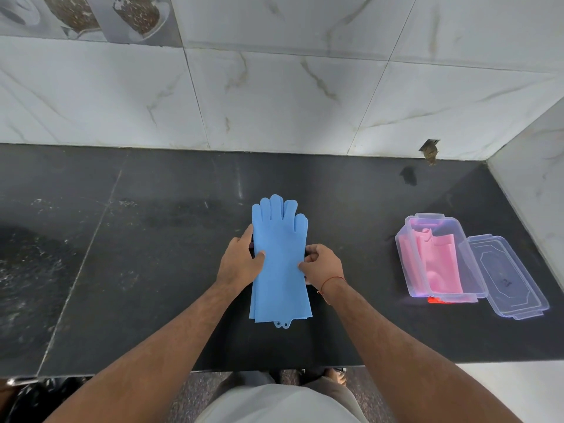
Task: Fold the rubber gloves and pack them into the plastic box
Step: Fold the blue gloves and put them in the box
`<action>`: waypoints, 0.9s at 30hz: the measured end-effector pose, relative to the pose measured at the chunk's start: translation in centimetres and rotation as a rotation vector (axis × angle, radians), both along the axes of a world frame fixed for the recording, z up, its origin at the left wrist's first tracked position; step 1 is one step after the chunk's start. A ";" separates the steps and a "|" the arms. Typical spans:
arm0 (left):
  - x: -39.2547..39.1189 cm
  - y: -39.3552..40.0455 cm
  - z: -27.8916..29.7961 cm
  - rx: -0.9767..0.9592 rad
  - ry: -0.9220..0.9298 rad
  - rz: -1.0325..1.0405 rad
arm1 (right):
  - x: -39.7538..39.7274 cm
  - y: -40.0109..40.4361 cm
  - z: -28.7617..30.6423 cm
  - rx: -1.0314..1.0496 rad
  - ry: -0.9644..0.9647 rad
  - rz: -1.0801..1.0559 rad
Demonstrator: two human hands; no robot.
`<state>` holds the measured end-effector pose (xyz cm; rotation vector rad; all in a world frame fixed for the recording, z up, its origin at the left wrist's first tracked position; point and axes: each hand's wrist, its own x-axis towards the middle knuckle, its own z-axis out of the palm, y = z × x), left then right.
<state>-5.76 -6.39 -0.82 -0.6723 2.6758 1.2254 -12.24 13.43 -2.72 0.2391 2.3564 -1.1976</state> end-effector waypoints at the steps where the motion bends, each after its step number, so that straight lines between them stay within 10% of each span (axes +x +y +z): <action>1: 0.2 0.0 0.1 0.021 -0.007 0.007 | 0.2 0.2 0.2 -0.014 -0.014 -0.011; 12: 8.2 1.5 -1.8 -0.084 -0.207 -0.011 | 5.5 3.7 1.1 0.198 -0.040 0.187; 19: 9.1 2.4 -1.3 -0.096 -0.229 -0.025 | 7.4 3.6 1.3 -0.099 -0.214 -0.023; 27: 9.5 1.9 -1.4 -0.060 -0.224 0.046 | 7.6 4.4 0.4 0.176 -0.049 0.104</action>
